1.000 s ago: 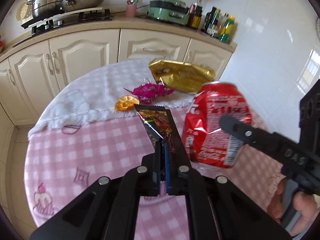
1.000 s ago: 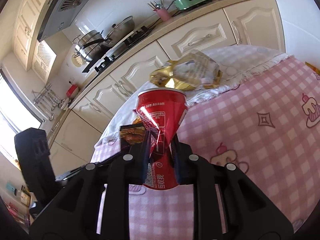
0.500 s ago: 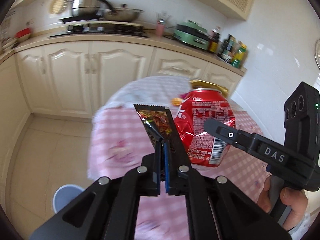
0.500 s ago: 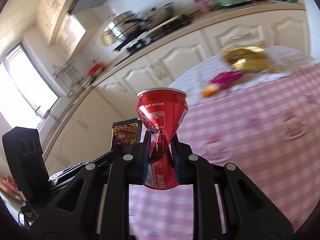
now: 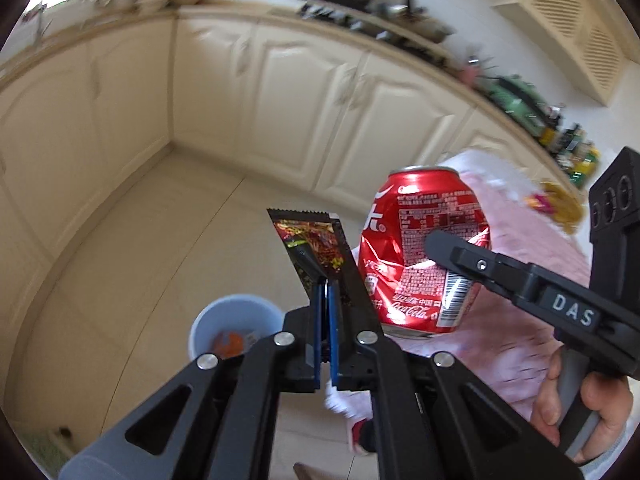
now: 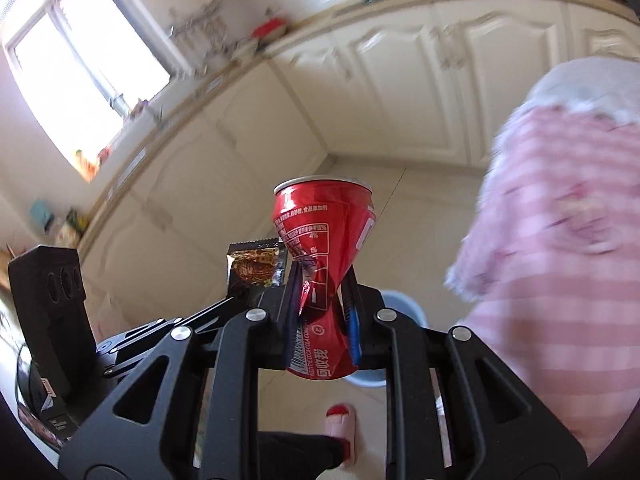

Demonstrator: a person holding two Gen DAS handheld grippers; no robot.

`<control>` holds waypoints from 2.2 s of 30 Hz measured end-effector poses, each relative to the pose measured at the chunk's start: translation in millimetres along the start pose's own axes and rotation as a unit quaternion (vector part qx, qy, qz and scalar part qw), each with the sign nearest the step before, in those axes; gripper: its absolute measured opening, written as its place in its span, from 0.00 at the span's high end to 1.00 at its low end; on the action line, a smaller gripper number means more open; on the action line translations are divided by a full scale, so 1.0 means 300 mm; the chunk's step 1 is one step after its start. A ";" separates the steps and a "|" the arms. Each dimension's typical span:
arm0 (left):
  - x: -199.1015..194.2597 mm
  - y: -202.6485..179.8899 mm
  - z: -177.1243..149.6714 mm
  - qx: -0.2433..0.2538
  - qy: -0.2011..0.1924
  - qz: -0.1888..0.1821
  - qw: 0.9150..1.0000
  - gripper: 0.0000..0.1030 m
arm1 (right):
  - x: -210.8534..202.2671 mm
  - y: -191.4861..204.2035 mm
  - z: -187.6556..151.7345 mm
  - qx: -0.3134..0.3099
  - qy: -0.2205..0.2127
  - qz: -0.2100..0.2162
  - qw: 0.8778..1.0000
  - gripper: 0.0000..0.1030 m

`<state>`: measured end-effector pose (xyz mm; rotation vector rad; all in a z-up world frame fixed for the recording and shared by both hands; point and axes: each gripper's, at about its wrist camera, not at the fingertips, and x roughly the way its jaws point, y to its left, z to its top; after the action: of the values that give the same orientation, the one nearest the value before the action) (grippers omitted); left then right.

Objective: Collect trash
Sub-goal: 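Carry the black wrapper and red can over the bin and open both tools, then move both open tools back to the table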

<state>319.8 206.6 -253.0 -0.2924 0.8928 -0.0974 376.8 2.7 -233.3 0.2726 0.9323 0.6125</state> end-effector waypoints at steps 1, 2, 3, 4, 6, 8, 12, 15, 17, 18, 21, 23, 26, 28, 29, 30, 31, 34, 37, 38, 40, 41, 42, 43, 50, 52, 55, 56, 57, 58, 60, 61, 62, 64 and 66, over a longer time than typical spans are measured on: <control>0.029 0.033 -0.010 -0.008 0.010 0.003 1.000 0.98 | 0.047 0.007 -0.010 -0.003 0.012 -0.001 1.000 0.81; 0.070 0.073 -0.021 -0.017 0.022 0.009 1.000 0.98 | 0.085 0.008 -0.021 -0.004 0.022 -0.003 1.000 0.81; 0.103 0.102 -0.034 -0.022 0.032 0.015 0.999 0.98 | 0.147 0.006 -0.036 -0.005 0.038 -0.007 0.999 0.81; 0.141 0.126 -0.047 -0.028 0.044 0.019 0.998 0.98 | 0.196 -0.003 -0.048 -0.005 0.051 -0.011 0.999 0.81; 0.231 0.181 -0.068 -0.042 0.069 0.021 0.996 0.98 | 0.279 -0.031 -0.070 0.000 0.074 -0.019 0.997 0.81; 0.319 0.220 -0.092 -0.052 0.096 0.025 0.994 0.98 | 0.365 -0.076 -0.096 0.007 0.097 -0.034 0.995 0.81; 0.457 0.273 -0.130 -0.066 0.135 0.029 0.988 0.98 | 0.464 -0.156 -0.150 0.015 0.127 -0.052 0.990 0.81; 0.541 0.296 -0.142 -0.071 0.155 0.026 0.985 0.97 | 0.527 -0.206 -0.175 0.024 0.144 -0.062 0.987 0.81; 0.578 0.303 -0.139 -0.070 0.160 0.025 0.984 0.96 | 0.562 -0.233 -0.188 0.028 0.151 -0.068 0.986 0.81; 0.591 0.307 -0.138 -0.070 0.161 0.027 0.984 0.96 | 0.572 -0.242 -0.192 0.030 0.153 -0.070 0.985 0.81; 0.626 0.321 -0.134 -0.080 0.167 0.024 0.983 0.83 | 0.603 -0.275 -0.207 0.038 0.160 -0.076 0.983 0.81; 0.634 0.316 -0.129 -0.079 0.163 0.029 0.983 0.68 | 0.614 -0.290 -0.218 0.041 0.164 -0.078 0.983 0.81; 0.637 0.329 -0.129 -0.081 0.161 0.038 0.983 0.61 | 0.629 -0.300 -0.232 0.046 0.170 -0.078 0.981 0.81; 0.636 0.350 -0.139 -0.088 0.164 0.040 0.982 0.61 | 0.643 -0.301 -0.242 0.048 0.175 -0.075 0.980 0.81; 0.635 0.360 -0.147 -0.093 0.166 0.045 0.981 0.61 | 0.650 -0.297 -0.246 0.048 0.178 -0.075 0.980 0.81; 0.635 0.367 -0.154 -0.097 0.168 0.049 0.980 0.61 | 0.658 -0.293 -0.253 0.047 0.181 -0.074 0.980 0.81; 0.633 0.377 -0.161 -0.102 0.170 0.049 0.979 0.60 | 0.672 -0.287 -0.252 0.047 0.185 -0.073 0.979 0.81; 0.624 0.408 -0.191 -0.116 0.176 0.056 0.976 0.60 | 0.705 -0.280 -0.265 0.048 0.194 -0.070 0.977 0.81; 0.623 0.435 -0.211 -0.126 0.179 0.060 0.974 0.59 | 0.735 -0.267 -0.279 0.049 0.203 -0.072 0.975 0.81; 0.623 0.446 -0.217 -0.129 0.180 0.061 0.973 0.59 | 0.746 -0.269 -0.283 0.049 0.205 -0.074 0.975 0.81; 0.619 0.458 -0.226 -0.131 0.182 0.061 0.973 0.59 | 0.769 -0.267 -0.296 0.044 0.210 -0.082 0.973 0.81; 0.616 0.466 -0.230 -0.134 0.183 0.062 0.972 0.58 | 0.785 -0.267 -0.302 0.041 0.214 -0.086 0.972 0.81; 0.618 0.468 -0.234 -0.136 0.184 0.062 0.972 0.57 | 0.807 -0.265 -0.297 0.039 0.216 -0.090 0.972 0.81; 0.621 0.469 -0.237 -0.137 0.185 0.063 0.971 0.56 | 0.821 -0.262 -0.302 0.033 0.218 -0.095 0.971 0.80; 0.643 0.471 -0.265 -0.137 0.197 0.072 0.968 0.56 | 0.884 -0.245 -0.331 0.024 0.222 -0.117 0.968 0.79; 0.646 0.468 -0.265 -0.130 0.198 0.079 0.968 0.55 | 0.875 -0.243 -0.333 0.027 0.218 -0.117 0.968 0.79; 0.652 0.465 -0.261 -0.132 0.199 0.078 0.968 0.54 | 0.869 -0.234 -0.333 0.019 0.218 -0.118 0.969 0.79; 0.652 0.466 -0.260 -0.132 0.198 0.079 0.968 0.54 | 0.865 -0.232 -0.331 0.020 0.217 -0.117 0.969 0.79; 0.651 0.467 -0.258 -0.134 0.198 0.079 0.968 0.53 | 0.871 -0.233 -0.333 0.021 0.215 -0.117 0.969 0.77; 0.650 0.468 -0.257 -0.135 0.197 0.079 0.968 0.53 | 0.867 -0.234 -0.331 0.021 0.214 -0.117 0.970 0.77; 0.646 0.468 -0.256 -0.135 0.196 0.079 0.968 0.53 | 0.858 -0.236 -0.327 0.019 0.212 -0.119 0.970 0.77; 0.645 0.467 -0.256 -0.135 0.196 0.081 0.968 0.53 | 0.849 -0.233 -0.326 0.017 0.210 -0.120 0.970 0.77; 0.640 0.466 -0.255 -0.137 0.195 0.082 0.968 0.53 | 0.837 -0.229 -0.324 0.015 0.207 -0.121 0.971 0.77; 0.634 0.461 -0.253 -0.140 0.193 0.081 0.968 0.53 | 0.810 -0.225 -0.322 0.012 0.204 -0.124 0.971 0.77; 0.618 0.455 -0.246 -0.141 0.189 0.081 0.968 0.53 | 0.785 -0.206 -0.315 0.004 0.200 -0.127 0.972 0.77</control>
<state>373.1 283.7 -475.8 -0.4730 1.3098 0.1325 427.2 91.0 -473.8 0.0320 1.3342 0.4315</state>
